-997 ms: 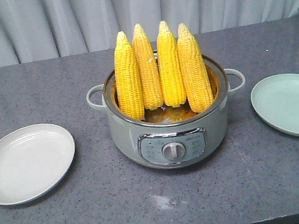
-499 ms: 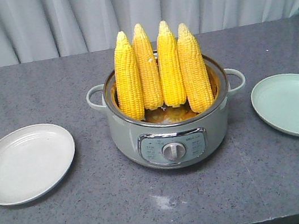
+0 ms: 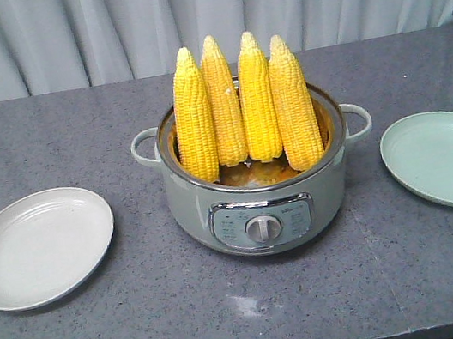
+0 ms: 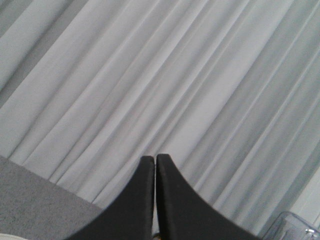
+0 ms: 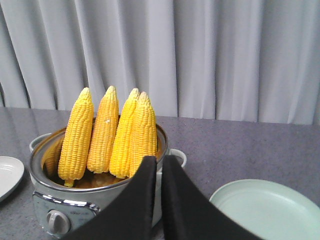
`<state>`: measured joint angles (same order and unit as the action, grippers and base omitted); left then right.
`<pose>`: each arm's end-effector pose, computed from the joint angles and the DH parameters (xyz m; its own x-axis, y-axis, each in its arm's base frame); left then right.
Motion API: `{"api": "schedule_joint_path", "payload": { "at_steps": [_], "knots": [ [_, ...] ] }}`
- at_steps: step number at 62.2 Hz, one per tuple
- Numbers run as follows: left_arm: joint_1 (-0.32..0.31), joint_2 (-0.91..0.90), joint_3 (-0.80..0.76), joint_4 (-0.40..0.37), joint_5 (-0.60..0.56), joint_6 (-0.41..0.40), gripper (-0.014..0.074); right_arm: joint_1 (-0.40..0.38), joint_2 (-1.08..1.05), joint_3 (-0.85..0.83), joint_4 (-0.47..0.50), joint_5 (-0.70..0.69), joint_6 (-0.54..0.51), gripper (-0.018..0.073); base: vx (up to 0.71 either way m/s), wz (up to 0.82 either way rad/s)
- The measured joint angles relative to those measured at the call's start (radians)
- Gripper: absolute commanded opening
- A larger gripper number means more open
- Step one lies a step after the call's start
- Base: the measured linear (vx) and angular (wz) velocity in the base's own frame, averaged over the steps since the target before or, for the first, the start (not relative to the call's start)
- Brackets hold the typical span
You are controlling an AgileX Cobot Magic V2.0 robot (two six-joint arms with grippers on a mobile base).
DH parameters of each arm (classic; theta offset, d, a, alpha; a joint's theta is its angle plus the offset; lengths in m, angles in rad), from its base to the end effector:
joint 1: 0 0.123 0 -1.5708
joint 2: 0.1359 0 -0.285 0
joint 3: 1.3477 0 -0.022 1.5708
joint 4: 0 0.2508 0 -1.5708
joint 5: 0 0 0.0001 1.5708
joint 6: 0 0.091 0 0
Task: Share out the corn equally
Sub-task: 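Move the right gripper over the pot toward the farthest corn cob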
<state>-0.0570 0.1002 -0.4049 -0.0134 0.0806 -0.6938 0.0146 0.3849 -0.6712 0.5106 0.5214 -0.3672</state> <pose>0.0329 -0.0020 0.3336 0.1948 -0.6618 -0.7239 0.2428 0.7476 -0.6182 0.0658 0.0232 0.3687 -0.1124 0.0807 -0.9904 -0.2479 0.9629 0.1066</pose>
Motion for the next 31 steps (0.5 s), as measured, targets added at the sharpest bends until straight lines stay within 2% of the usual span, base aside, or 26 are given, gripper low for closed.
{"api": "schedule_joint_path", "payload": {
  "at_steps": [7,15,22,31],
  "knots": [
    [-0.034,0.093,-0.073,0.001,0.054,0.033,0.0027,0.000,0.063,-0.039,0.080,0.000,-0.168,0.0232,0.00,0.00],
    [-0.091,0.196,-0.142,0.001,0.066,0.143,0.0091,0.000,0.103,-0.043,0.158,0.000,-0.311,0.0423,0.00,0.00],
    [-0.135,0.267,-0.191,0.001,0.067,0.233,0.0188,0.000,0.112,-0.043,0.208,-0.022,-0.353,0.0545,0.00,0.00],
    [-0.187,0.354,-0.236,0.001,0.067,0.313,0.0344,0.000,0.112,-0.043,0.243,-0.077,-0.362,0.0577,0.00,0.00]
  ]
}}
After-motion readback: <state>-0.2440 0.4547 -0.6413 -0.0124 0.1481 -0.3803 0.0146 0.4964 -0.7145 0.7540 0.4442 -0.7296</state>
